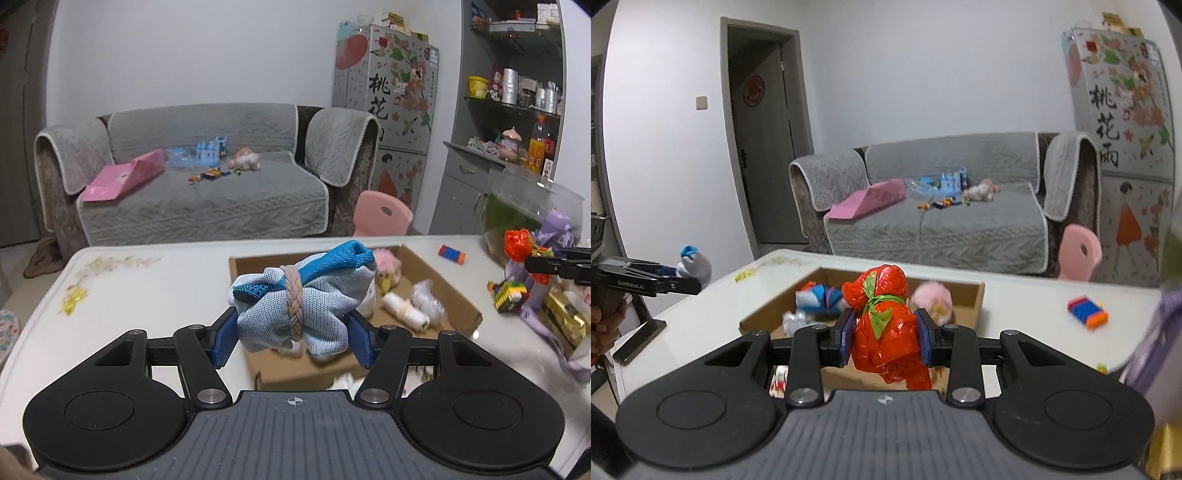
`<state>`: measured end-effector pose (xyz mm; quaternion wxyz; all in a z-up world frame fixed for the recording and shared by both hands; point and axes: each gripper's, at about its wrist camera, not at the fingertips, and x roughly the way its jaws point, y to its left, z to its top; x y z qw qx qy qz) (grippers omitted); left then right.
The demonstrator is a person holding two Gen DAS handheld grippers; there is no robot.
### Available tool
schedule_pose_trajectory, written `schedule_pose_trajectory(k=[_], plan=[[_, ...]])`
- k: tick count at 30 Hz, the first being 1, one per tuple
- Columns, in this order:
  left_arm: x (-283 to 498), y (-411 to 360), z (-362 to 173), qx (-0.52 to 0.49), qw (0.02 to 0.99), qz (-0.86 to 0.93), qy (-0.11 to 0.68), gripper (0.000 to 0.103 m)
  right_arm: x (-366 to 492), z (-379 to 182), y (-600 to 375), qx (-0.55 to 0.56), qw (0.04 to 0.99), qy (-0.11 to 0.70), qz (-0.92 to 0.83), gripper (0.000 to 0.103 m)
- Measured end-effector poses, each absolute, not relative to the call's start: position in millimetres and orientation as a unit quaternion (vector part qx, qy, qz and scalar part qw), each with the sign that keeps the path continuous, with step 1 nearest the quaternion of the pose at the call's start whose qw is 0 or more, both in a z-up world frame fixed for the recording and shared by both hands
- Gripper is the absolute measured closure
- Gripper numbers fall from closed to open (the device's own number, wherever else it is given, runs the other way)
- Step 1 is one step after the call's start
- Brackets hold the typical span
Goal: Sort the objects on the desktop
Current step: 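Carry the light blue bundle into the box and open the left gripper while the right carries the orange bag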
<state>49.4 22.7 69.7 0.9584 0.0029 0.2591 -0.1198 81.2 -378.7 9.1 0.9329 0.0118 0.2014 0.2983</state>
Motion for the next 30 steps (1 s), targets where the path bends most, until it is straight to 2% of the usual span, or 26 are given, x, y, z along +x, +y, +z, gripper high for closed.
schedule_pose_trajectory(k=[12,30], plan=[[147.8,4.2,76.7,0.033,0.951,-0.112,0.285,0.036,125.5,18.1,-349.0,-0.012,0.926,0.192,0.325,0.072],[256.0,-56.7,28.2,0.11,0.912,-0.129,0.374,0.036,134.8,-24.7,-302.8,-0.044,0.89,0.264,0.37,0.072]])
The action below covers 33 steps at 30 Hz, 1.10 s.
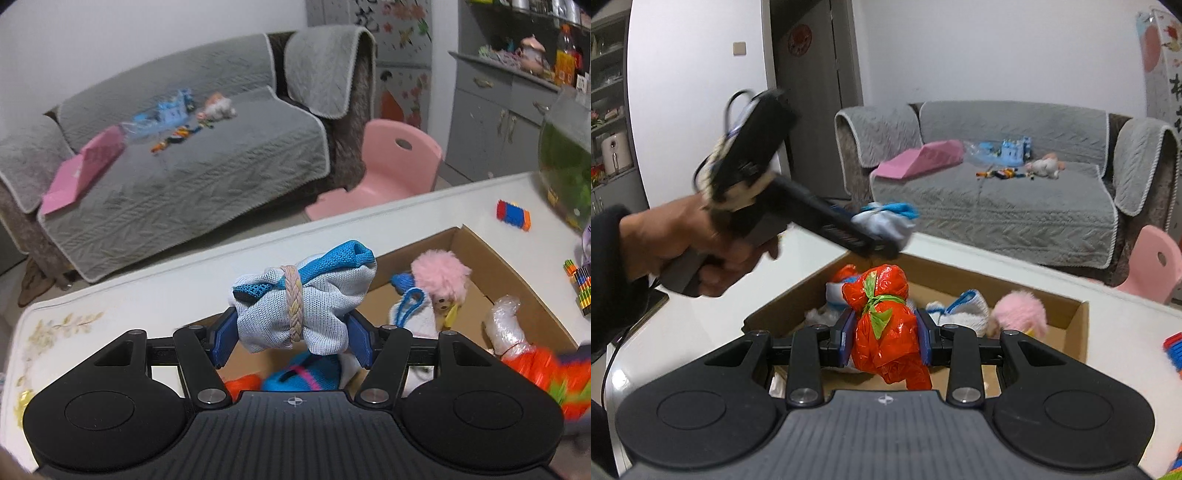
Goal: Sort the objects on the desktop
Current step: 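Carry the light blue bundle into the box and open the left gripper while the right carries the orange bag, then lower the orange-red bag into the box and open the right gripper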
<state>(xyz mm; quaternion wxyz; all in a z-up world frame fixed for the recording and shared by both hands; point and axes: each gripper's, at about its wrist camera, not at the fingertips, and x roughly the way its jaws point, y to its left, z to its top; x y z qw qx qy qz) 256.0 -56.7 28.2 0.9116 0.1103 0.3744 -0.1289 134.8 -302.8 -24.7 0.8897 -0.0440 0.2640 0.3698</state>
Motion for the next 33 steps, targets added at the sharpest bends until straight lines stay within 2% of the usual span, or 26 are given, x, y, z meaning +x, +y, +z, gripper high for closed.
schedule_pose_trajectory(k=[10,33], plan=[[276.1,-78.4,-3.3,0.122,0.888,-0.143,0.421,0.035,141.2,-45.6,-285.1,-0.077,0.874,0.314,0.361,0.072],[254.2,-73.5,-24.5,0.097,0.896,-0.132,0.412,0.035,146.4,-64.2,-279.0,-0.103,0.869,0.341,0.342,0.072]])
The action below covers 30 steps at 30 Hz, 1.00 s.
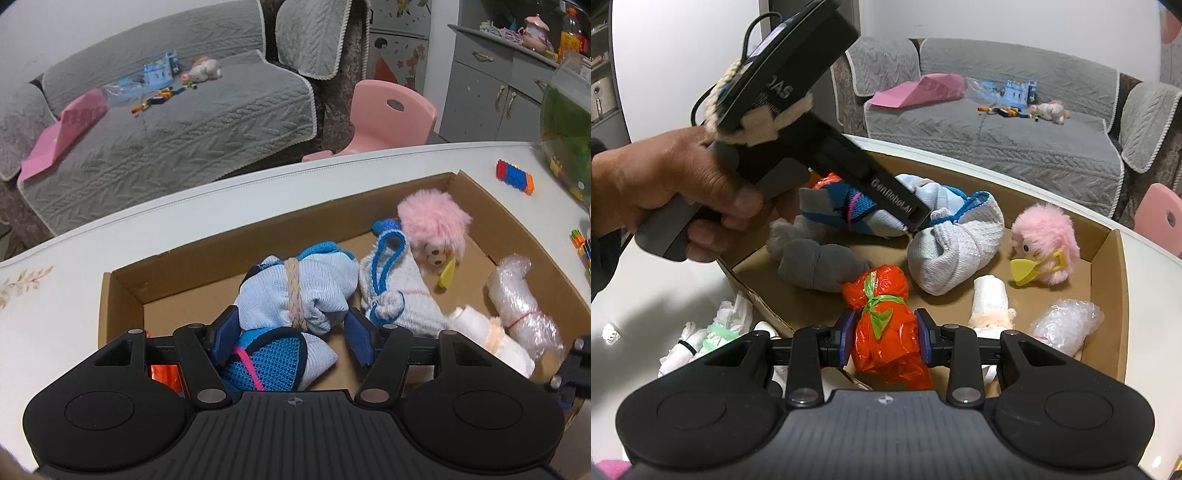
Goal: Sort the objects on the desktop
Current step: 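Lower the orange-red bag into the box and open the right gripper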
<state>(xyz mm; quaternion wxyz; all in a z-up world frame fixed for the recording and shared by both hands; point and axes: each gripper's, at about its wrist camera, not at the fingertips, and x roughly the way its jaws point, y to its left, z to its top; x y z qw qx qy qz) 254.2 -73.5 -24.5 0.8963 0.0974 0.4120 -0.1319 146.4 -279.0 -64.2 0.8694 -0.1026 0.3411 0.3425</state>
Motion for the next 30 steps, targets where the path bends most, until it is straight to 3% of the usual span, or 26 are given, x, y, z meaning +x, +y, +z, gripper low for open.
schedule_pose_trajectory(k=[30], plan=[[236.3,-74.0,-32.3,0.101,0.902,-0.129,0.399,0.033,183.0,-72.4,-314.8,0.035,0.898,0.339,0.28,0.069]])
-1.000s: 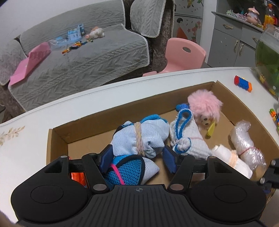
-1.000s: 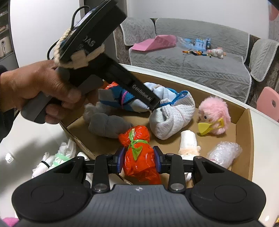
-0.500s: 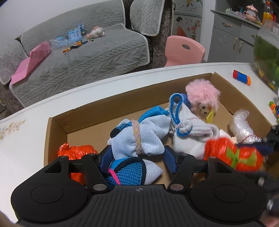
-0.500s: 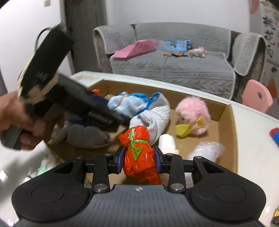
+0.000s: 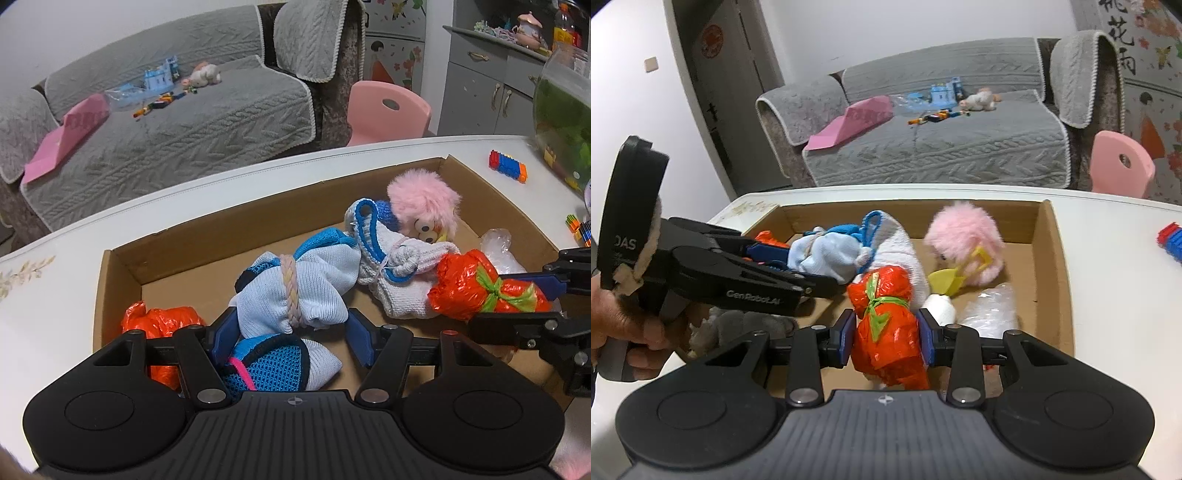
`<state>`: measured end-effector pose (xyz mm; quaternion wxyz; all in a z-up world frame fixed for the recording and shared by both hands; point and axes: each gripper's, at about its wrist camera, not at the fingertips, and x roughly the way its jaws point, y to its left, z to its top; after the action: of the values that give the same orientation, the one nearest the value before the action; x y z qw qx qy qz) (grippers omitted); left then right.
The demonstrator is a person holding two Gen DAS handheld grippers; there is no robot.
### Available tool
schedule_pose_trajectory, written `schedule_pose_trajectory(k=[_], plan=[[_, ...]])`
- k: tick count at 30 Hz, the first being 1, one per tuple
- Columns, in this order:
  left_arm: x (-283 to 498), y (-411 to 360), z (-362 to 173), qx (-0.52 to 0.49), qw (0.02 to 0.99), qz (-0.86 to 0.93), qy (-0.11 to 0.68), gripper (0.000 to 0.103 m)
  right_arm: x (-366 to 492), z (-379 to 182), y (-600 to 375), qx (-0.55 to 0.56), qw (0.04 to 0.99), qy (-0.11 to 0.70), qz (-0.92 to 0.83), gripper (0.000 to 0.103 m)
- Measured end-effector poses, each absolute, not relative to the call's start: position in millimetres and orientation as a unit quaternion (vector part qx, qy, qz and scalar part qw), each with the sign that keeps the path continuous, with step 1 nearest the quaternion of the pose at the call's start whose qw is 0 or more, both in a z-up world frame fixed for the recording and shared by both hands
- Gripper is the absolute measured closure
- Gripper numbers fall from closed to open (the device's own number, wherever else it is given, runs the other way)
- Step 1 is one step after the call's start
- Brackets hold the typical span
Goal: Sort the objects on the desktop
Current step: 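Lower the orange-red bag into the box and open the right gripper, then move both grippers toward the white sock bundles on the table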
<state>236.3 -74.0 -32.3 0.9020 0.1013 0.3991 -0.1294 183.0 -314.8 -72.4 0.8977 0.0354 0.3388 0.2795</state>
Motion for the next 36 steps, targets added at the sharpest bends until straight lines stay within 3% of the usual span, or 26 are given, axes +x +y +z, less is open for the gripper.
schedule_pose_trajectory(k=[13,16,20,24,27,34,36], plan=[[200.0,-74.1,2.8,0.118,0.928,-0.125,0.332,0.017,174.6,-67.8,-310.2,0.015,0.896,0.328,0.3,0.067],[182.5,-74.1,10.1,0.131,0.932,-0.12,0.318,0.015,169.3,-65.2,-305.3,0.002,0.895,0.32,0.309,0.058],[156.2,-72.5,16.4,0.155,0.935,-0.112,0.3,0.013,163.0,-61.1,-303.8,-0.019,0.9,0.31,0.307,0.053],[126.1,-62.5,18.9,0.157,0.941,-0.102,0.281,0.005,155.4,-49.5,-314.7,-0.014,0.908,0.288,0.304,0.045],[103.8,-51.2,14.6,0.148,0.946,-0.091,0.275,0.002,149.6,-41.8,-326.3,-0.006,0.914,0.275,0.297,0.033],[68.4,-30.5,-13.8,0.112,0.943,-0.062,0.307,0.002,130.6,-64.9,-322.2,-0.051,0.897,0.328,0.292,0.032],[57.0,-27.9,-18.7,0.107,0.942,-0.059,0.312,0.002,126.7,-69.0,-320.3,-0.052,0.892,0.338,0.295,0.028]])
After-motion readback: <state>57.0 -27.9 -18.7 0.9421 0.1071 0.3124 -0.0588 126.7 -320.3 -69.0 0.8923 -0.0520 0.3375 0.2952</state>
